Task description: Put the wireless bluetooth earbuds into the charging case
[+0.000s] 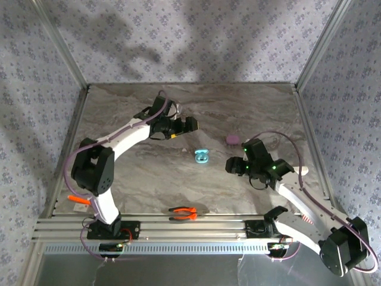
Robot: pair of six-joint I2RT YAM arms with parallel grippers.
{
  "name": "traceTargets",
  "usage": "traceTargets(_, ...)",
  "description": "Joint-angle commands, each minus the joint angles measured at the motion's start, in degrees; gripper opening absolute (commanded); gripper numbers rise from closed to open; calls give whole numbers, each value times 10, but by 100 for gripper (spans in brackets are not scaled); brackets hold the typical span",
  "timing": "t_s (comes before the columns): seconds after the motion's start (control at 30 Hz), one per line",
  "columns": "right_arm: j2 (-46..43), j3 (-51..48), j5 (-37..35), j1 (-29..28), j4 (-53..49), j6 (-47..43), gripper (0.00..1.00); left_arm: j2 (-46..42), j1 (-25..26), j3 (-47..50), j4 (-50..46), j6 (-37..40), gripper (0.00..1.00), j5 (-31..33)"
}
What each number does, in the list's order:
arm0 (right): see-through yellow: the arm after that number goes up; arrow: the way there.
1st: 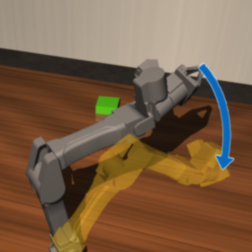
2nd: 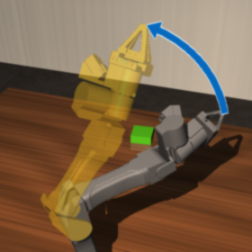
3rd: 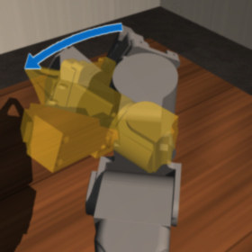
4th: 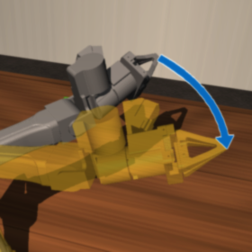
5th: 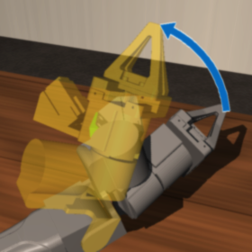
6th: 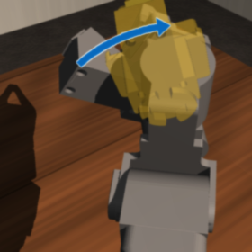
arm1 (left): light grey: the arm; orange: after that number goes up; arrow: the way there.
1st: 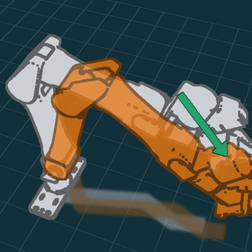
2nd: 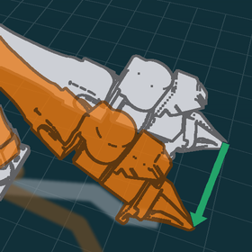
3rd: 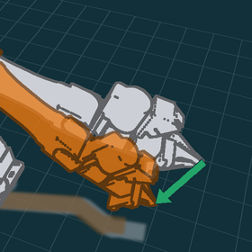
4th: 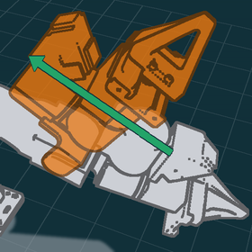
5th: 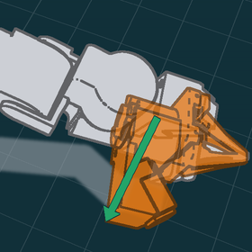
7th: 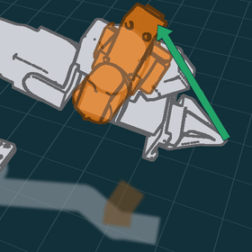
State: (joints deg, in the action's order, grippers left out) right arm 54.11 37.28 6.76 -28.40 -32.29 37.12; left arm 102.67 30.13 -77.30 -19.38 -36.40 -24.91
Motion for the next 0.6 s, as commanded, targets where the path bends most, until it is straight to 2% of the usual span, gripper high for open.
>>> traceTargets(0.0,-3,-34,58,13,50,18,57,20,5,-49,-46,27,100,-31)
traceTargets(0.27,11,-89,114,24,137,40,50,51,5,-74,-25,15,97,-40)
traceTargets(0.37,20,-101,113,29,158,40,45,68,6,-80,-26,11,90,-48)
traceTargets(0.53,50,-124,113,41,208,43,30,94,8,-92,-31,18,75,-53)
traceTargets(0.57,66,-123,118,44,221,42,25,99,8,-96,-32,18,72,-54)
